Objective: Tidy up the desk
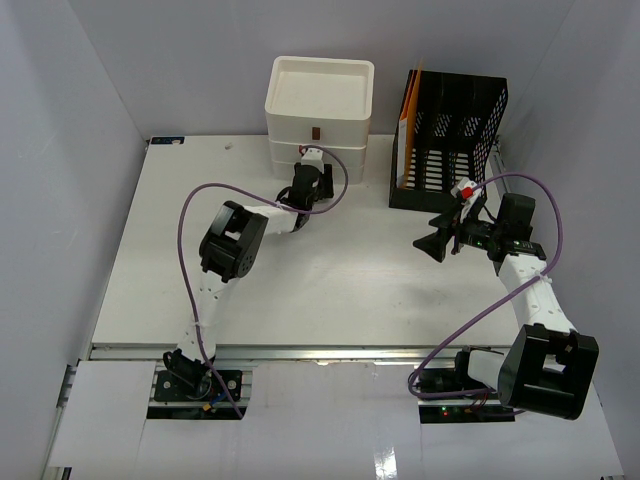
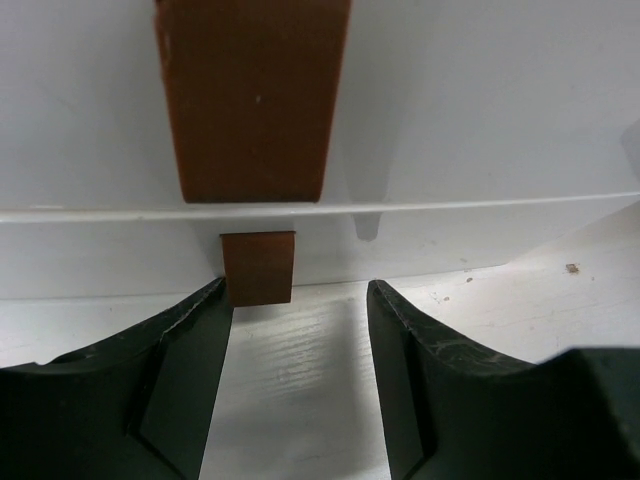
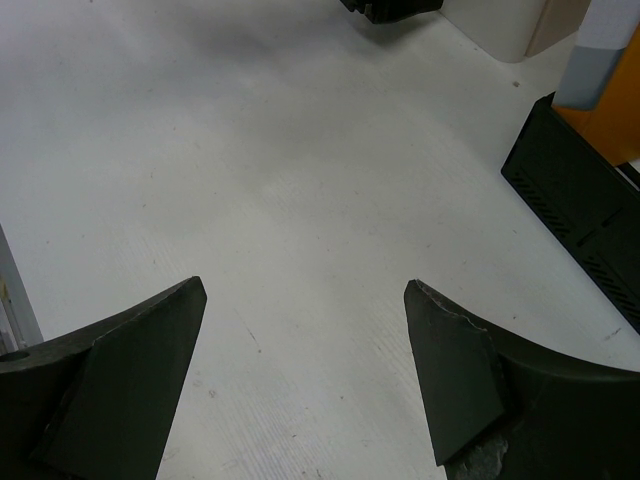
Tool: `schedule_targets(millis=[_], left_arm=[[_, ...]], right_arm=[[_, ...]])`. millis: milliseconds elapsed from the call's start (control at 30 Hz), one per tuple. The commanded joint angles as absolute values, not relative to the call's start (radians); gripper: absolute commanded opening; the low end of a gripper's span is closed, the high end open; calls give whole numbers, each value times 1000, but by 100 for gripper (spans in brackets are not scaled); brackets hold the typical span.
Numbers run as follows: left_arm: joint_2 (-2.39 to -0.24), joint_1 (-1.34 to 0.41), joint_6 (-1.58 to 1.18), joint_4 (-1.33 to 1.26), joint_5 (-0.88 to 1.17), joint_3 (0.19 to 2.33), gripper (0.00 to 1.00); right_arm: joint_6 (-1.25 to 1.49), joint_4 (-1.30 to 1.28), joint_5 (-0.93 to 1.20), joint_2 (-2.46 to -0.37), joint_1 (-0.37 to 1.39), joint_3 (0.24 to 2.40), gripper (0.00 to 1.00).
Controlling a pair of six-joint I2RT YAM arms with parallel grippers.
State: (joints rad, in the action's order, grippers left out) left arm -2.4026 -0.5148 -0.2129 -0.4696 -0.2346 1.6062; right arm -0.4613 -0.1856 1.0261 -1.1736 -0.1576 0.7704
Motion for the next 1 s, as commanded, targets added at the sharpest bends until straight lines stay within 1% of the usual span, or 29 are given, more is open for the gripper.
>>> schedule_targets(millis=[0,267,467,533,667,800,967], left_arm=[[-2391,-495,-186,-539,-215,1644,67],[-2362,-486,-186,-523,-149,1632,71],[-2225,-486,-217,-561,-59,1432,77],[-2148,-486,-222,-561,-26,1364,79],[-2058,-486,-217,-557,-2,1270,80],[-2010,-483,-206,-534,-34,1255,81],[-2049,-475,-203,-488,-51,1359,80]], right_arm=[[-479,-196,1032,-1179,-166,778,87],[-480,-196,1031,-1183,-173,778,87],[-484,-203,1034,-1181,-196,777,87],[-488,-204,1031,-1181,-202,776,86],[-495,-204,1021,-1188,-213,773,86],[-499,-204,1019,-1190,-219,770,86],[-504,-208,1017,-1195,-222,772,86]])
